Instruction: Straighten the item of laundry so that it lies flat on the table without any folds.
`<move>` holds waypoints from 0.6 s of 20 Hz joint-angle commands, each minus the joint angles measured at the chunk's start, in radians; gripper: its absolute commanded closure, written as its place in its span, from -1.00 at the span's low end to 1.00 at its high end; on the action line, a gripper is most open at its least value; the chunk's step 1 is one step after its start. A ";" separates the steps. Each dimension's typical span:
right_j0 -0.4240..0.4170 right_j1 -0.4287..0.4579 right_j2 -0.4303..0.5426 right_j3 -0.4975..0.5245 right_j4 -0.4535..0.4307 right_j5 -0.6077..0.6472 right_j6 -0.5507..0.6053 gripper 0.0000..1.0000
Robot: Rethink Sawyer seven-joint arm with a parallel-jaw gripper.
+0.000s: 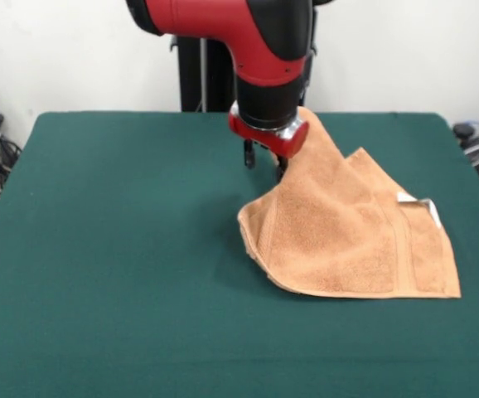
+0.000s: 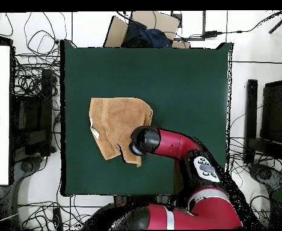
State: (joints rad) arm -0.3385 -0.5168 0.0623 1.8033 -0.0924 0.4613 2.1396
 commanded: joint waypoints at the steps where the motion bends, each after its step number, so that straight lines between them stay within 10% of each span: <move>1: 0.010 0.078 0.070 -0.106 -0.005 0.190 -0.023 -1.00; 12: -0.001 0.096 0.086 -0.068 0.006 0.090 0.025 -1.00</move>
State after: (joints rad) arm -0.3373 -0.4507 0.0626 1.7628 -0.0924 0.5464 2.1396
